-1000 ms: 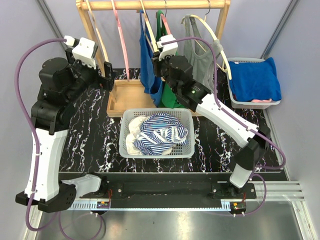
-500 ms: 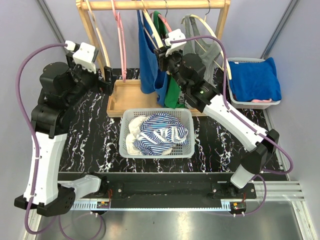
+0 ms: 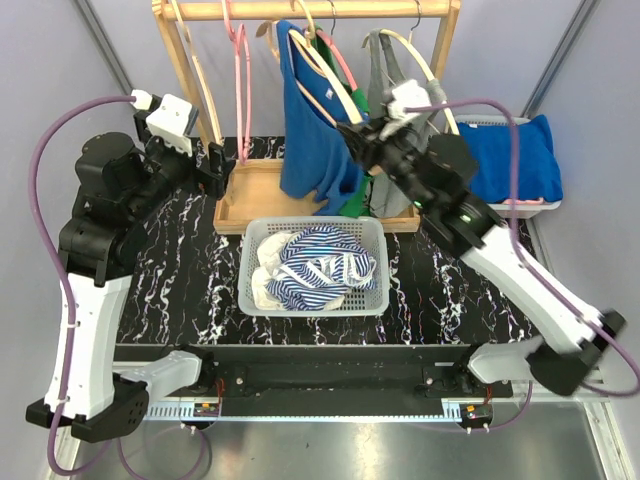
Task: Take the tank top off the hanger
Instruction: Pick up the hanger from the clothesline, then remove the tank top from the hanger.
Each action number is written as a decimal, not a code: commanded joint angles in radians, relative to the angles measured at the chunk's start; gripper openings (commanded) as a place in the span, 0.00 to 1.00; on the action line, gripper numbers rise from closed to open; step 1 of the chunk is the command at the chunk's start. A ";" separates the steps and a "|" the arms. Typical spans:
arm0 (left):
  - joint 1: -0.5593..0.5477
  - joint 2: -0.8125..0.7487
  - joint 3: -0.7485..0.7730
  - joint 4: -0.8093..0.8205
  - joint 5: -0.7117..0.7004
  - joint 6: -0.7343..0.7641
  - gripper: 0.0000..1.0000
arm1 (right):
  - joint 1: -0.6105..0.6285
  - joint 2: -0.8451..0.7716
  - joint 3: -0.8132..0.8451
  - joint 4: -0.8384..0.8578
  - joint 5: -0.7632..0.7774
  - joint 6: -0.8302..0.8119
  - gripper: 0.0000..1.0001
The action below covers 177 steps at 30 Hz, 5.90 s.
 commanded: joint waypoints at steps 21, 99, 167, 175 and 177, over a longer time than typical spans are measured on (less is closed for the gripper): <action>-0.003 -0.137 -0.053 0.242 0.484 0.140 0.99 | -0.001 -0.395 0.100 -0.279 -0.310 0.028 0.06; -0.003 -0.050 0.078 -0.300 0.854 0.505 0.33 | -0.001 -0.410 -0.042 -0.362 -0.493 -0.046 0.00; -0.003 -0.100 0.028 -0.174 0.722 0.441 0.00 | -0.001 -0.427 -0.297 -0.075 -0.321 0.244 0.46; -0.003 -0.102 0.026 -0.174 0.723 0.447 0.00 | -0.003 -0.444 -0.309 -0.090 -0.295 0.252 0.20; -0.003 -0.100 0.028 -0.174 0.723 0.445 0.00 | -0.003 -0.447 -0.314 -0.093 -0.289 0.250 0.12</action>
